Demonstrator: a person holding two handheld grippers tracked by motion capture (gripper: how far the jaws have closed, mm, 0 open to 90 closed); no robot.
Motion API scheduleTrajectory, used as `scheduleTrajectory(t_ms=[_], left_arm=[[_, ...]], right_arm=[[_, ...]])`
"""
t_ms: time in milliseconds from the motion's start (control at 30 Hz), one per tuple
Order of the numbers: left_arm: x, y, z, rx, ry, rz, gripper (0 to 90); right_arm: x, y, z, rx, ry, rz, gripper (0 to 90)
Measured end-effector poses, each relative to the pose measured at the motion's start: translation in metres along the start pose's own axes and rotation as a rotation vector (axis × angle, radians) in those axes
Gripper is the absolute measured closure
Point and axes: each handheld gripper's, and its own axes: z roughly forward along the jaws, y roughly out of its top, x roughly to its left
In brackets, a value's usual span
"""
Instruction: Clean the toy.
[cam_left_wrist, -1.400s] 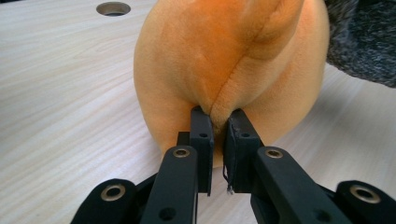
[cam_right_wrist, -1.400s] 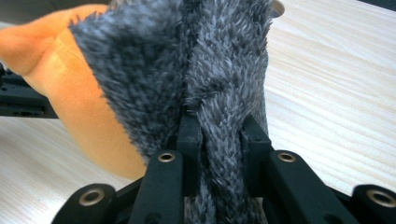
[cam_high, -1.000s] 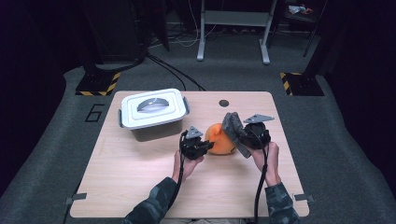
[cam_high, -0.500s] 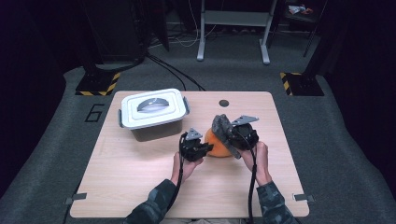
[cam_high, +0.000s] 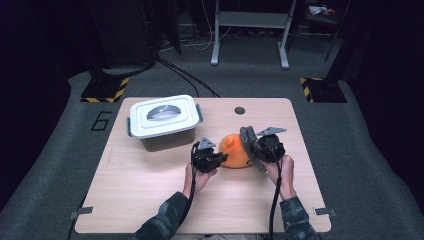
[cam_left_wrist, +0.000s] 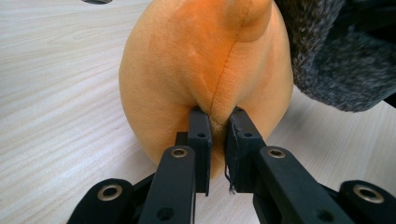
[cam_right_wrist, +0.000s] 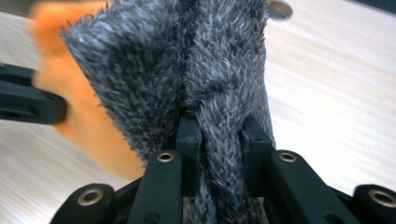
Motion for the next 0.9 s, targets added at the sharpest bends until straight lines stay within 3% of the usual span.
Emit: scheduleTrajectory(t_ms=[200,300,467,567,733,900], left_arm=[[-0.001,0.000,0.001,0.002,-0.002,0.011,81.4],[0.001,0.000,0.000,0.004,0.004,0.011,81.4],[0.002,-0.001,0.001,-0.002,0.002,0.003,81.4],[0.001,-0.001,0.000,-0.003,0.004,0.000,81.4],[0.001,0.000,-0.001,-0.007,0.010,-0.006,81.4],[-0.001,0.000,-0.001,-0.012,0.011,0.007,81.4]], right_arm=[[-0.016,-0.017,0.013,0.051,-0.001,0.057,73.7],[-0.022,-0.025,0.021,0.102,-0.019,0.078,73.7],[-0.028,-0.036,0.039,0.168,-0.004,0.113,73.6],[-0.032,-0.038,0.040,0.179,0.012,0.121,73.7],[-0.037,-0.026,0.013,0.103,-0.028,0.114,73.9],[-0.022,-0.004,-0.018,0.015,-0.037,0.062,73.9]])
